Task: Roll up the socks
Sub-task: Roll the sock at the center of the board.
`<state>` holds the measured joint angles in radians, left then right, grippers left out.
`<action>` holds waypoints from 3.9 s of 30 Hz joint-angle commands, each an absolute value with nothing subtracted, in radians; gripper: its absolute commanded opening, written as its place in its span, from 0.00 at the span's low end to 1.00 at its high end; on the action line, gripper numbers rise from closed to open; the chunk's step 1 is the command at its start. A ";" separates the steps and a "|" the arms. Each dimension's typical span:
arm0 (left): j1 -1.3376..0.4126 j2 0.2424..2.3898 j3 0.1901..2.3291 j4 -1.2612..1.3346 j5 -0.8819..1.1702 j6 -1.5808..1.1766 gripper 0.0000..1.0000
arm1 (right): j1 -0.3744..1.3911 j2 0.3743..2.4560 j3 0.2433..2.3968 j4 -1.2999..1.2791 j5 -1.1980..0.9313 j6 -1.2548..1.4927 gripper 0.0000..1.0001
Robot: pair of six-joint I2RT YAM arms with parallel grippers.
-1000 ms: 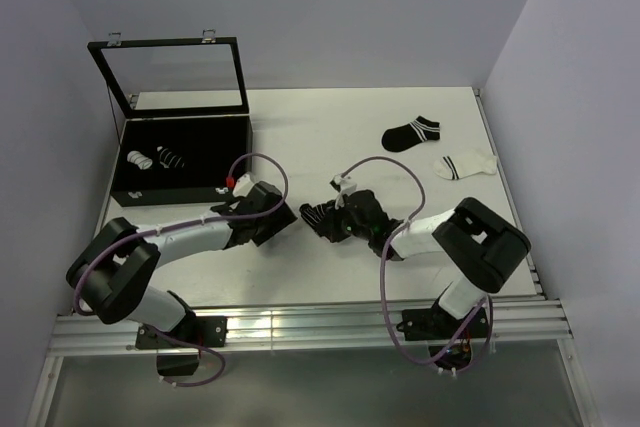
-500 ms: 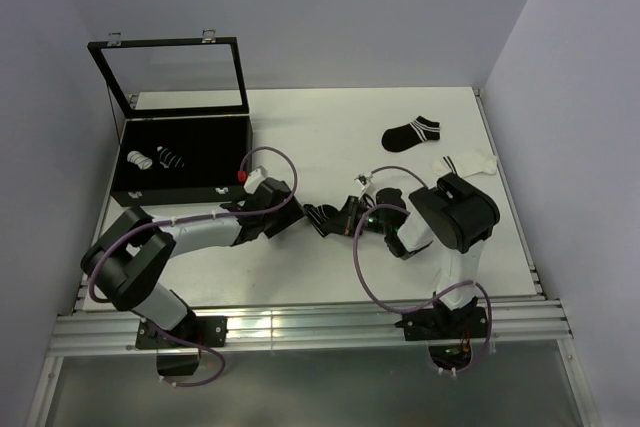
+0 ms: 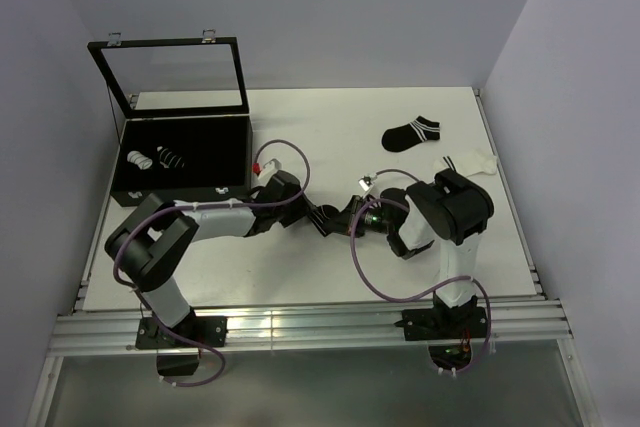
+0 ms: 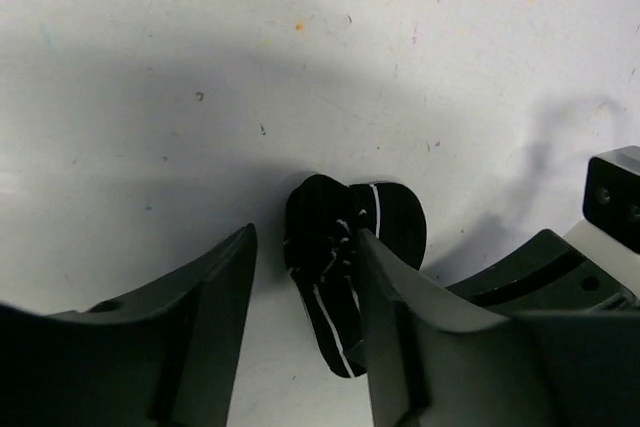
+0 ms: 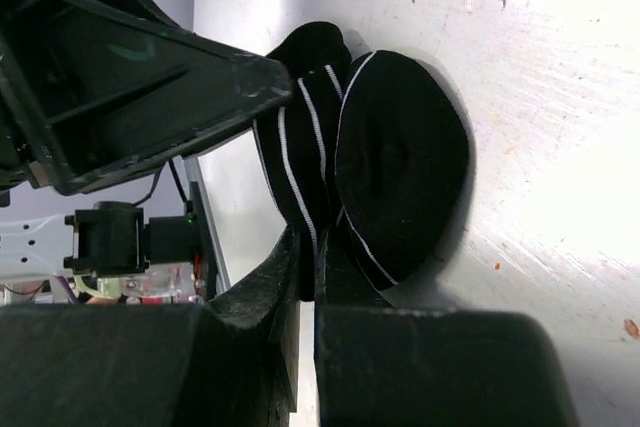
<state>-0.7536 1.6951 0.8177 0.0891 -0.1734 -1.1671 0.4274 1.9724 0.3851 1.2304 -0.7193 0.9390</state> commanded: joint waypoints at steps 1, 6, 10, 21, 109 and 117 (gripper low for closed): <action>-0.767 1.749 0.825 0.020 -0.156 -1.140 0.50 | 0.417 1.948 0.376 1.111 -0.690 0.897 0.00; -0.773 1.781 0.848 0.002 -0.147 -1.126 0.29 | 0.420 1.838 0.400 0.905 -0.640 0.786 0.05; -0.781 1.793 0.890 -0.054 -0.156 -1.103 0.23 | 0.449 1.711 0.435 0.720 -0.543 0.660 0.22; -0.795 1.810 0.985 -0.182 -0.178 -1.028 0.17 | 0.728 1.300 0.500 0.327 0.053 0.302 0.47; -0.759 1.655 0.827 0.077 -0.126 -1.068 0.68 | 0.476 1.816 0.443 0.772 -0.684 0.726 0.00; -0.762 1.733 0.853 0.054 -0.112 -1.062 0.55 | 0.474 1.822 0.463 0.730 -0.666 0.721 0.02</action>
<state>-0.7563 1.6871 0.8227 0.0669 -0.1238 -1.0851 0.4721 1.7973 0.4671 0.8158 -0.6613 0.7300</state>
